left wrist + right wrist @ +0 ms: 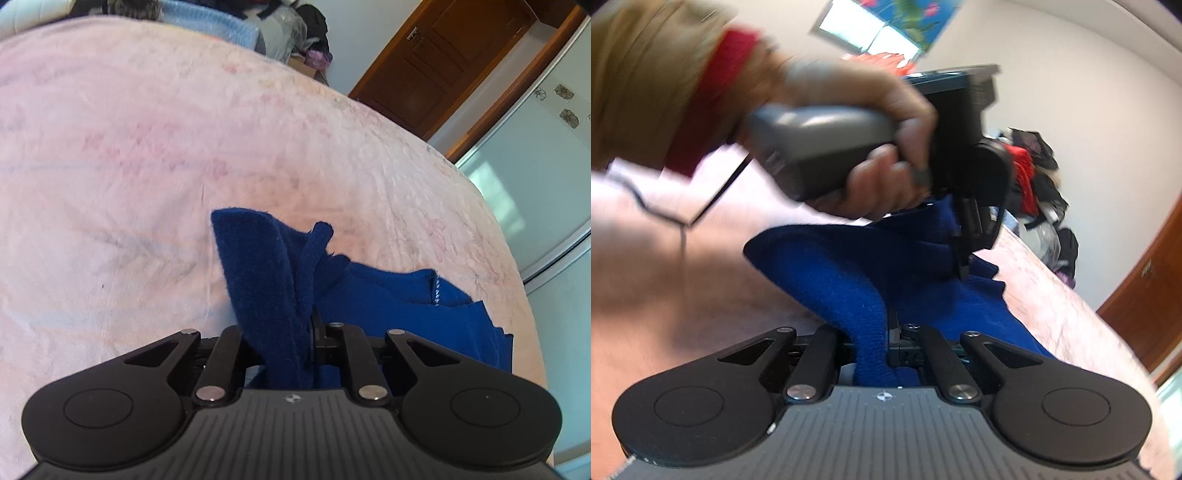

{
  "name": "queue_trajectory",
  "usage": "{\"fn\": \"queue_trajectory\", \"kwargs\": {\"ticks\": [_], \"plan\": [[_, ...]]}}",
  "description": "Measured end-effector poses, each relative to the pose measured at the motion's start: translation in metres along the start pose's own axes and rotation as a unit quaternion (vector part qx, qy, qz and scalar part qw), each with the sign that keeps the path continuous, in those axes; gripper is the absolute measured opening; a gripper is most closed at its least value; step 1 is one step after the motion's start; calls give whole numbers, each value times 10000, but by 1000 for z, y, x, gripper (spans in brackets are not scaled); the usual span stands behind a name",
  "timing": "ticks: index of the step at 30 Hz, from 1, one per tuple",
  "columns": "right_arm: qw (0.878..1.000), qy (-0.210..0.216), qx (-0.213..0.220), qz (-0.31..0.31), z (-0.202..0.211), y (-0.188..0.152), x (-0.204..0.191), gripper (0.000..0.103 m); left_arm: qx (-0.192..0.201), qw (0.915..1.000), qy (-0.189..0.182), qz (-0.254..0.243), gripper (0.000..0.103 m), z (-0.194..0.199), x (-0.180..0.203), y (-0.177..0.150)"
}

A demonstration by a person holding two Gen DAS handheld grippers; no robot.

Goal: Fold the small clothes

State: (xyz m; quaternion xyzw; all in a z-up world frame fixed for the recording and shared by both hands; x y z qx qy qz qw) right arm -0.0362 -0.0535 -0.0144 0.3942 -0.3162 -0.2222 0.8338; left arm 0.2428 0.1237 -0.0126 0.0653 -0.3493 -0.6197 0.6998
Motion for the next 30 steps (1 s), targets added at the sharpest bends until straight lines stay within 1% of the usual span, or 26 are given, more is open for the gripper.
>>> {"fn": "queue_trajectory", "kwargs": {"ticks": [3,5,8,12,16,20,26,30], "plan": [[9980,30,184,-607,26,1,22,3,132,9999,-30,106,13,12,16,6],[9941,62,296,-1046,37,-5,39,3,217,9996,-84,149,13,18,28,10],[9844,100,423,-1707,58,-16,66,4,308,9993,-129,154,13,23,49,13],[9690,166,502,-2414,65,-40,102,5,352,9987,-308,189,12,25,75,12],[9610,-49,537,-2711,81,-63,116,5,394,9981,-466,110,11,23,104,8],[9525,-285,586,-2975,100,-85,129,5,368,9975,-590,-114,11,15,139,3],[9370,-438,639,-3408,97,-116,158,5,289,9965,-632,-459,11,-5,187,-7],[9283,-534,617,-3626,101,-137,170,5,179,9957,-631,-654,11,-21,213,-15]]}}
Point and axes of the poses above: each gripper's, at about its wrist camera, not at the fingertips, and z roughly against the way its jaws point, x to its right, y to its top, the point moved 1 cm from there along -z, roughly the way its jaws point, and after that the axes turned 4 degrees about y, right-handed, at the moved point
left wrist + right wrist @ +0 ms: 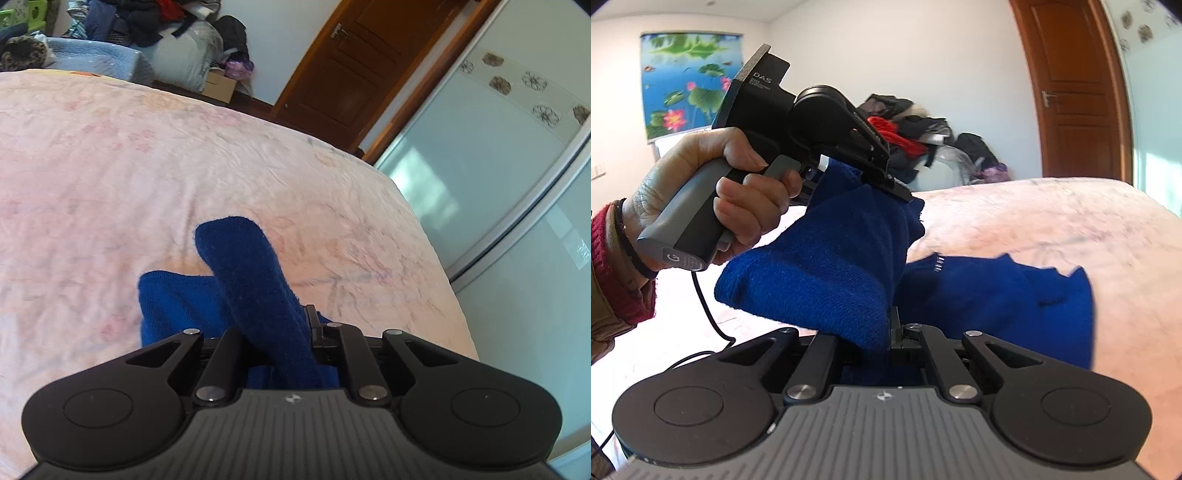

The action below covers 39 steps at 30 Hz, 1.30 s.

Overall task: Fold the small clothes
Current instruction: 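Lift the sleeve with both grippers and fold it over the sweater body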

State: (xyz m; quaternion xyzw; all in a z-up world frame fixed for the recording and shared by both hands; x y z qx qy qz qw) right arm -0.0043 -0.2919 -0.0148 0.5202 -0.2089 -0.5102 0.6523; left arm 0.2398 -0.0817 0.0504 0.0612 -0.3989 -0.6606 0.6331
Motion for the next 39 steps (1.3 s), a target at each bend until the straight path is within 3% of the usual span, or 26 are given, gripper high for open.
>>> {"fn": "queue_trajectory", "kwargs": {"ticks": [13,17,21,26,29,31,33,35,39], "plan": [[9924,60,-61,-1224,7,-22,56,5,-343,9983,144,-445,11,-54,51,-23],[9838,256,-196,-1766,9,-29,72,6,-395,9966,240,-679,12,-70,63,-28],[9773,237,-347,-2075,7,-38,82,19,-351,9961,256,-769,12,-81,69,-30],[9642,385,-382,-2595,3,-48,99,19,-208,9964,279,-770,16,-86,76,-25],[9563,451,-376,-2866,1,-52,108,19,-35,9973,248,-687,30,-86,77,-20],[9525,468,-369,-2987,1,-55,111,25,196,9977,168,-624,62,-83,78,-16],[9492,505,-372,-3084,-1,-57,114,26,538,9966,146,-600,75,-77,79,-13],[9454,572,-371,-3186,1,-59,116,29,732,9950,185,-649,76,-72,79,-9],[9431,572,-356,-3257,8,-61,119,32,736,9944,375,-655,76,-67,71,-4]]}}
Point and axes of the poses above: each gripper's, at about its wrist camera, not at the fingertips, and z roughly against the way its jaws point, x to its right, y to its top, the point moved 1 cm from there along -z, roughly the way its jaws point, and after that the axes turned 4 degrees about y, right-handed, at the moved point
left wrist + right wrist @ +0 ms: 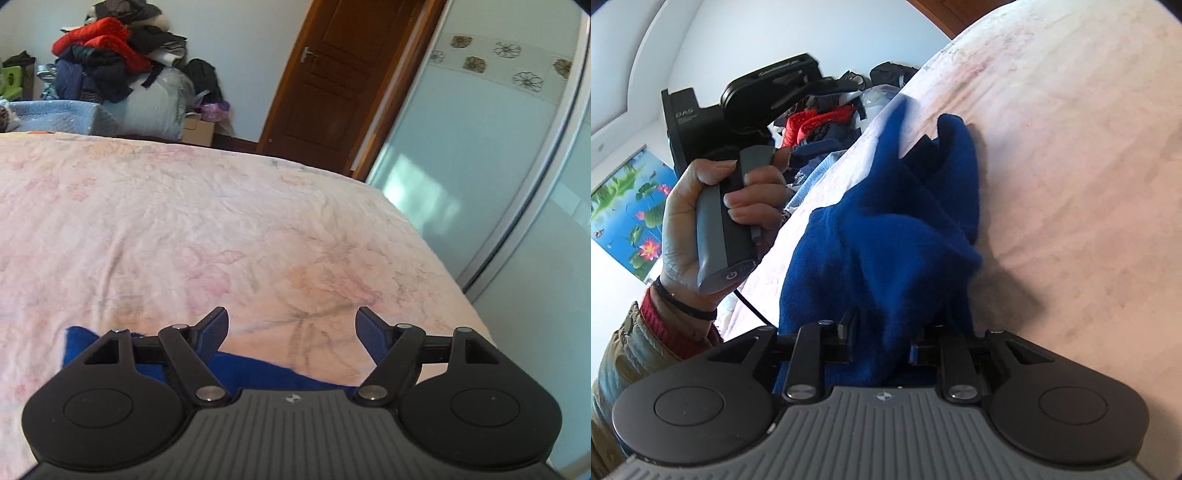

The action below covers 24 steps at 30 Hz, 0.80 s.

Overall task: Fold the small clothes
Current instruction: 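Lift the sleeve with both grippers and fold it over the sweater body, then open both grippers and release the folded sleeve onto the sweater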

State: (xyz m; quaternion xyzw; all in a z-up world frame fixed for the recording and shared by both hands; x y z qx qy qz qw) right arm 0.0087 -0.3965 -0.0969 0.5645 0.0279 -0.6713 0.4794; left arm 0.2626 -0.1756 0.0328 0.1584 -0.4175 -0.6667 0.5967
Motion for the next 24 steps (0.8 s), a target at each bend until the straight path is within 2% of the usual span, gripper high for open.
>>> {"fn": "queue_trajectory", "kwargs": {"ticks": [7,8,9,10,14,18,20,21,24], "plan": [[9958,381,295,-775,18,3,20,39,-275,9980,561,-50,76,16,-41,-22],[9956,345,339,-806,19,3,21,36,-311,9977,589,-87,76,22,-47,-27],[9958,255,333,-819,20,3,22,21,-342,9975,615,-115,76,26,-51,-31],[9961,176,300,-814,20,3,23,11,-351,9973,633,-137,76,32,-56,-36],[9965,91,207,-807,26,-1,27,10,-345,9964,679,-364,76,52,-65,-55],[9966,-56,202,-798,45,8,29,24,-246,9931,762,-852,76,66,-60,-72],[9967,-531,553,-268,60,21,17,38,-191,9916,812,-989,76,70,-57,-81],[9940,-813,725,131,65,30,7,48,-203,9915,822,-989,76,71,-56,-84],[9881,-959,767,929,55,57,-17,50,-307,9920,761,-963,81,71,-57,-92]]}}
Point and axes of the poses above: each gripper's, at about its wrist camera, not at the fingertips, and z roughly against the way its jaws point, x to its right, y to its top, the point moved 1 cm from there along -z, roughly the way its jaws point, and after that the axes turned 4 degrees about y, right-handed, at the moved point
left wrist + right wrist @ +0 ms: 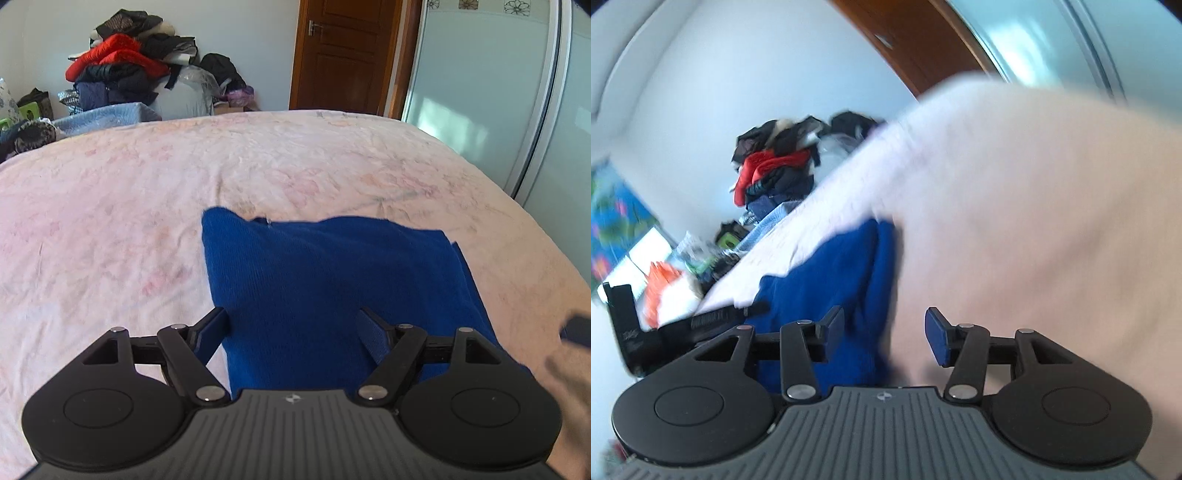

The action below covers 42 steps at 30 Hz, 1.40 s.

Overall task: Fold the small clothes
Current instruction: 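Open both grippers and release the folded sleeve onto the sweater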

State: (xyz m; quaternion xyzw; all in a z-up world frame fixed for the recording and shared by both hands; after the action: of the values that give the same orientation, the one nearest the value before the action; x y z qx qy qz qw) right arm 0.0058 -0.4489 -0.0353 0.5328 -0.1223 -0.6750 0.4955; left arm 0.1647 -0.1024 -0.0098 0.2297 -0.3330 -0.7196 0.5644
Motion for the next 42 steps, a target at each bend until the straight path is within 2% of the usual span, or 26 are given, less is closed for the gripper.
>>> {"fn": "queue_trajectory", "kwargs": {"ticks": [3,6,11,15,17,18,19,22,24,27,29,31,33,35,37,39,40,42], "plan": [[9982,298,-262,452,-37,22,-14,53,-19,10000,-35,-5,81,-1,-6,-1],[9954,330,-622,652,-87,41,-17,61,-46,9998,55,163,81,-6,-21,6],[9937,260,-1031,361,-150,62,-7,65,-103,9994,184,276,81,-22,-40,23],[9938,394,-1033,95,-179,68,-2,67,-208,9994,164,225,81,-40,-40,30],[9937,478,-1010,81,-187,70,-2,53,-175,9994,182,222,81,-46,-38,33],[9932,470,-1058,113,-191,70,-2,29,-156,9994,204,235,81,-48,-38,34],[9930,445,-1079,169,-193,70,-2,14,-135,9993,215,259,81,-49,-38,35],[9948,389,-834,439,-187,72,-5,13,-9,9991,217,376,81,-52,-40,39],[9963,234,-642,531,-179,75,-3,11,28,9989,348,307,81,-59,-39,42],[9957,-99,-662,633,-181,73,3,10,-203,9982,547,151,81,-80,-40,44],[9950,-102,-798,593,-185,71,7,14,-294,9980,458,319,81,-85,-46,43],[9948,-401,-595,720,-177,72,3,38,-291,9977,385,485,81,-77,-52,41],[9921,-646,-252,1050,-161,73,-11,45,-266,9977,359,506,81,-68,-54,37],[9892,-394,-260,1384,-146,69,-27,45,-239,9976,367,538,81,-60,-54,33],[9841,34,-553,1685,-136,60,-42,58,-209,9976,398,523,81,-55,-51,28],[9764,450,-910,1908,-126,46,-55,65,-166,9976,444,504,81,-49,-47,24],[9721,555,-1101,1994,-124,39,-60,66,-130,9977,469,464,81,-46,-44,22],[9662,463,-1342,2150,-121,26,-62,67,-35,9978,564,333,81,-41,-39,18]]}}
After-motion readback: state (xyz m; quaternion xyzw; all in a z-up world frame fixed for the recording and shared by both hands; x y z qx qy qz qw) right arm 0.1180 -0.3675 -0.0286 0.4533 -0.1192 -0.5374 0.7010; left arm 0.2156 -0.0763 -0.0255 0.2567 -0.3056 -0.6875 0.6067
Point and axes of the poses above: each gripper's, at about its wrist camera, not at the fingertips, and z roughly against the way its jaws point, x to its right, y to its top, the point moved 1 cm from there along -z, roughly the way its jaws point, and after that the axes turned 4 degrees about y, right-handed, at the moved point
